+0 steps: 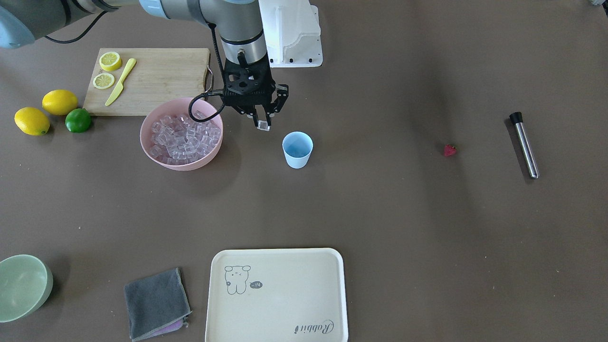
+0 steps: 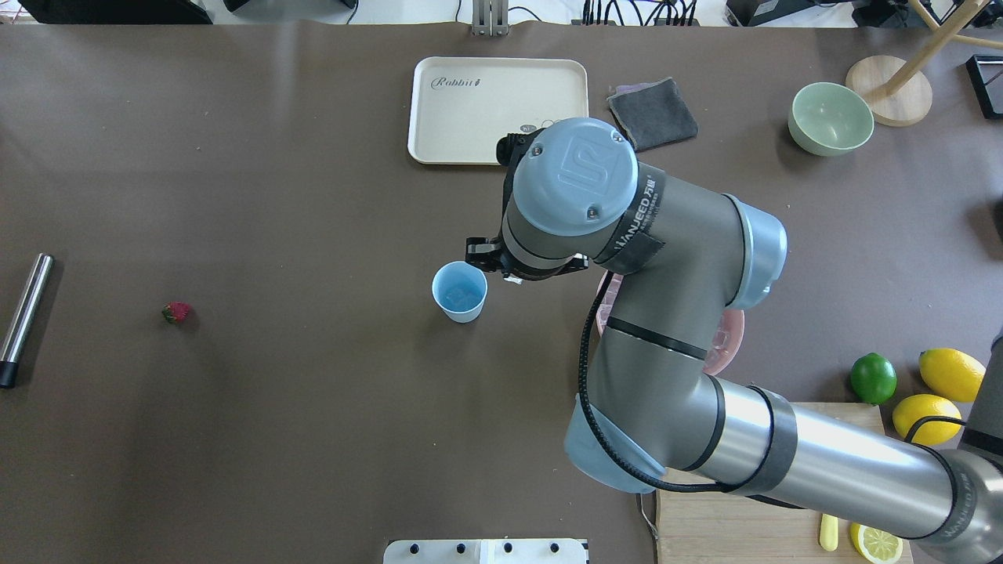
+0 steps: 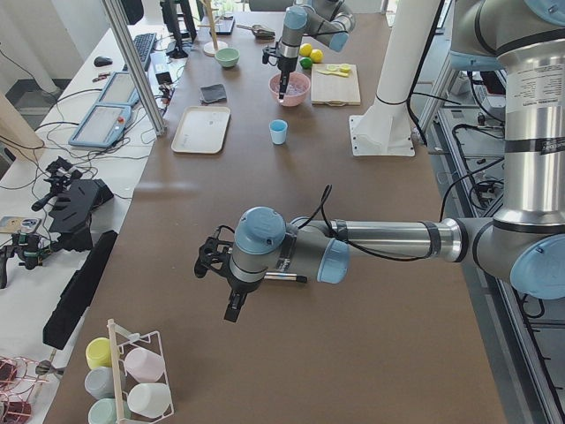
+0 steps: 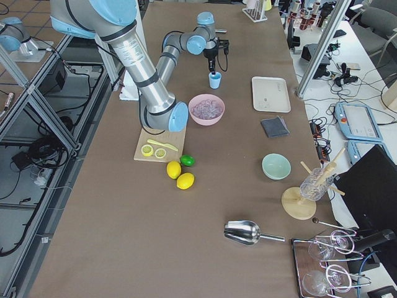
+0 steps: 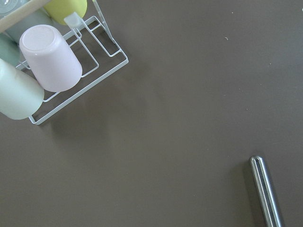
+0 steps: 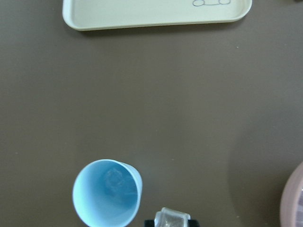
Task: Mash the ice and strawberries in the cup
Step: 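Lower the right gripper at the cup and open it to drop the ice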
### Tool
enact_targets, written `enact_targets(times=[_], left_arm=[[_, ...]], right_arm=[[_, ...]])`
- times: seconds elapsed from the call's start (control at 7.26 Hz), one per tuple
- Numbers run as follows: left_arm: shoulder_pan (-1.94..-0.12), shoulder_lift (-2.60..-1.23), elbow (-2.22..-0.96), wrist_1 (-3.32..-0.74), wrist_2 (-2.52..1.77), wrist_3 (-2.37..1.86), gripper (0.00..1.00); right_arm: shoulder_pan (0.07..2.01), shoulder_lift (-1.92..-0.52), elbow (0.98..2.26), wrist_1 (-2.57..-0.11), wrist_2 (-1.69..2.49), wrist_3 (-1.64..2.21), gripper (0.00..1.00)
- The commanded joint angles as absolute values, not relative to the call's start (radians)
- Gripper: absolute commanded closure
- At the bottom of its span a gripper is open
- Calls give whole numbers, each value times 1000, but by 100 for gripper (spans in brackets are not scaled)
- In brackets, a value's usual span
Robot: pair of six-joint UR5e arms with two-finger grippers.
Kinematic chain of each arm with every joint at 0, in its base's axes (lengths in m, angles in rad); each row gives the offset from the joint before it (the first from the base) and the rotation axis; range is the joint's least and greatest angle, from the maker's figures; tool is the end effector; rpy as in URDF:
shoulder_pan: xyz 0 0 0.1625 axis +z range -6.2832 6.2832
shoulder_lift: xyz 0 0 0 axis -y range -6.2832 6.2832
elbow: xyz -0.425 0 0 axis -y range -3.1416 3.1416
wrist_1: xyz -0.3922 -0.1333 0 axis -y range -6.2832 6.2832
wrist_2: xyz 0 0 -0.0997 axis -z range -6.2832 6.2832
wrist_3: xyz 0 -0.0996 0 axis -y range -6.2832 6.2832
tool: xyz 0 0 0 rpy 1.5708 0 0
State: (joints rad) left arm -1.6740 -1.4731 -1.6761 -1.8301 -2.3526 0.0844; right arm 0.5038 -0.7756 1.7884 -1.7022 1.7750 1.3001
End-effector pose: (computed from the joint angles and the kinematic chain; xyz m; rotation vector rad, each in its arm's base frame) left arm -0.1108 -0.4566 0.6244 0.3248 0.7498 0.0866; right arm -0.5145 -0.4127 0.1125 0.1551 -0.8856 0.1272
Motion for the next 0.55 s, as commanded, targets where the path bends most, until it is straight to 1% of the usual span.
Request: enact_targets(times=[0.0, 0.14, 0.41], left_arm=[[-1674, -1474, -1677, -1830, -2353, 84, 1], [-1674, -1471, -1677, -1830, -2353, 84, 1], [-1674, -1474, -1671, -1830, -2352, 86, 1]], right_arm=[[456, -693, 1656, -1616, 1709, 1391, 75], [440, -695, 1617, -1535, 1688, 1403, 75], [436, -707, 1602, -1522, 1680, 1404, 75]])
